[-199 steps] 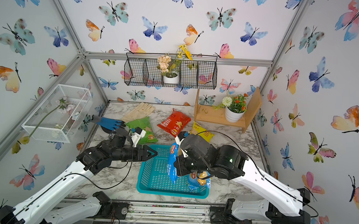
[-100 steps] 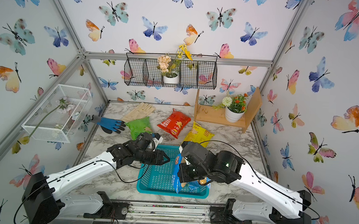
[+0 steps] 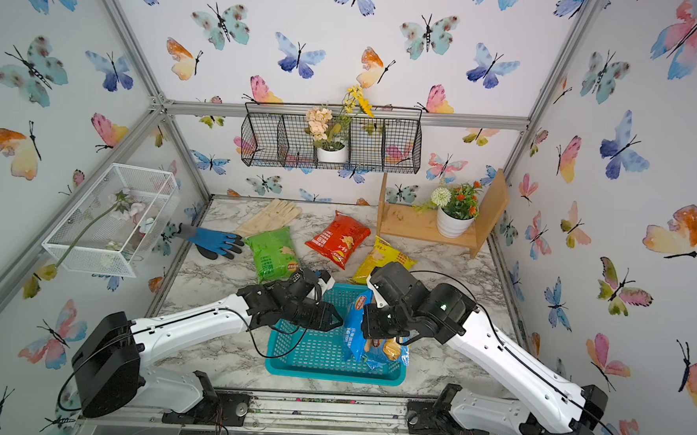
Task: Put the potato chips into the basket
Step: Place the potato chip in the basket.
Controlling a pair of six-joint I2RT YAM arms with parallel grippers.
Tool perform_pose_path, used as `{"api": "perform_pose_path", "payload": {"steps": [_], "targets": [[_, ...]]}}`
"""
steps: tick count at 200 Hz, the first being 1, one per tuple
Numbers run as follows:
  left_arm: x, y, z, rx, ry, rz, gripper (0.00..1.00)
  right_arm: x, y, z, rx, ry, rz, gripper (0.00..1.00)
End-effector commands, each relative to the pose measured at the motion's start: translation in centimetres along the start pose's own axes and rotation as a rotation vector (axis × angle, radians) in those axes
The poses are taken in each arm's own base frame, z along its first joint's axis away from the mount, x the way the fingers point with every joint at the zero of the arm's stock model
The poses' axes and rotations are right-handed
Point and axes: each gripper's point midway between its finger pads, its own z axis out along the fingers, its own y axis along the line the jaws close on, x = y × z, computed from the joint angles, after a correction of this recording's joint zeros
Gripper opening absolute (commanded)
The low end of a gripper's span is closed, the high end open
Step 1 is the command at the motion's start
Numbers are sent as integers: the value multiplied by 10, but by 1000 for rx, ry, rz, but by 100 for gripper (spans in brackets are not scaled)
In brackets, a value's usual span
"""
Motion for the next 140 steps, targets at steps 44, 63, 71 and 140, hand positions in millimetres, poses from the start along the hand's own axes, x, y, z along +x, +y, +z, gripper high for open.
{"api": "perform_pose_path", "payload": {"steps": [44,63,71,140], "targets": [[9,6,25,-16,22,-1,44,1,-17,-4,68,8,-55,18],[13,4,31,-11,35,0,43,-2,-17,-13,76,-17,-65,29],[14,4,33,-9,40,-1,43,-4,-17,-17,84,-27,-69,33],[11,7,29,-50,27,-7,48,-21,-23,-58,175,-134,-116,51]]}}
